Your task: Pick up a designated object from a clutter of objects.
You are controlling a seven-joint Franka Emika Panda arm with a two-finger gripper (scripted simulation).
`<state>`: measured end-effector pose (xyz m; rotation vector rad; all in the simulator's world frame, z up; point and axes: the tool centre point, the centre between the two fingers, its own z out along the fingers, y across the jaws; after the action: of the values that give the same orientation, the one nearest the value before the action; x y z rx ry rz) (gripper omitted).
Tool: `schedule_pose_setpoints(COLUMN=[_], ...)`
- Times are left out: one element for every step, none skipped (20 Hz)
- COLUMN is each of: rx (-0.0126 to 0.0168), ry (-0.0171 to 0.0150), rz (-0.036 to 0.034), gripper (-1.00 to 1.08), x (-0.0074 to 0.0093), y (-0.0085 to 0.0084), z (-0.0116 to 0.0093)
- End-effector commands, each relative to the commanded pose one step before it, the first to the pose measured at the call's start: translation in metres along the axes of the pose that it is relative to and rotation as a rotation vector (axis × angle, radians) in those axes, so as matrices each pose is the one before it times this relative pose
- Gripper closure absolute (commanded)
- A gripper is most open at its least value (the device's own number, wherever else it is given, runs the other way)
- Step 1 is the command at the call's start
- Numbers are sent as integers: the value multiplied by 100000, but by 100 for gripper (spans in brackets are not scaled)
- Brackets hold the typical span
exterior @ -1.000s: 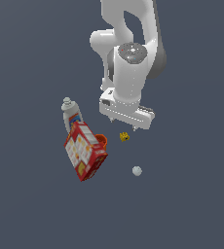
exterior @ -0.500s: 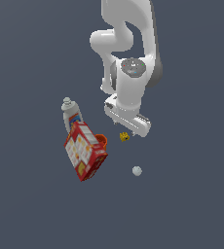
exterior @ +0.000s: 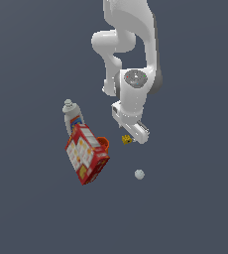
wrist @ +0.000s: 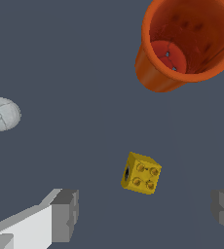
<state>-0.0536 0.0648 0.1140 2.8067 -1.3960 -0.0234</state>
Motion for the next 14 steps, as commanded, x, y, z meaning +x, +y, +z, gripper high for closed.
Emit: schedule_pose_setpoints(rx=[315, 107, 102, 97, 92, 87, 81, 76, 70, 64, 59, 53, 47, 41], ry=[213, 69, 64, 60, 56, 52, 48, 44, 40, 36, 33, 29, 25, 22], rz=[6121, 2255, 2133, 2011, 1891, 1767, 1646, 1524, 1403, 1279, 1160, 1036, 915, 792], gripper=[-92, -92, -92, -92, -92, -92, -92, -92, -92, -92, -92, -92, -92, -92], x=[-429, -156, -146, -135, -124, -115, -105, -95, -86, -78, -68, -60, -52, -45], y=[279, 124, 125, 124, 123, 119, 115, 111, 105, 98, 91, 83, 74, 65], z=[956, 351, 329, 307, 285, 265, 244, 224, 205, 186, 167, 149, 130, 112])
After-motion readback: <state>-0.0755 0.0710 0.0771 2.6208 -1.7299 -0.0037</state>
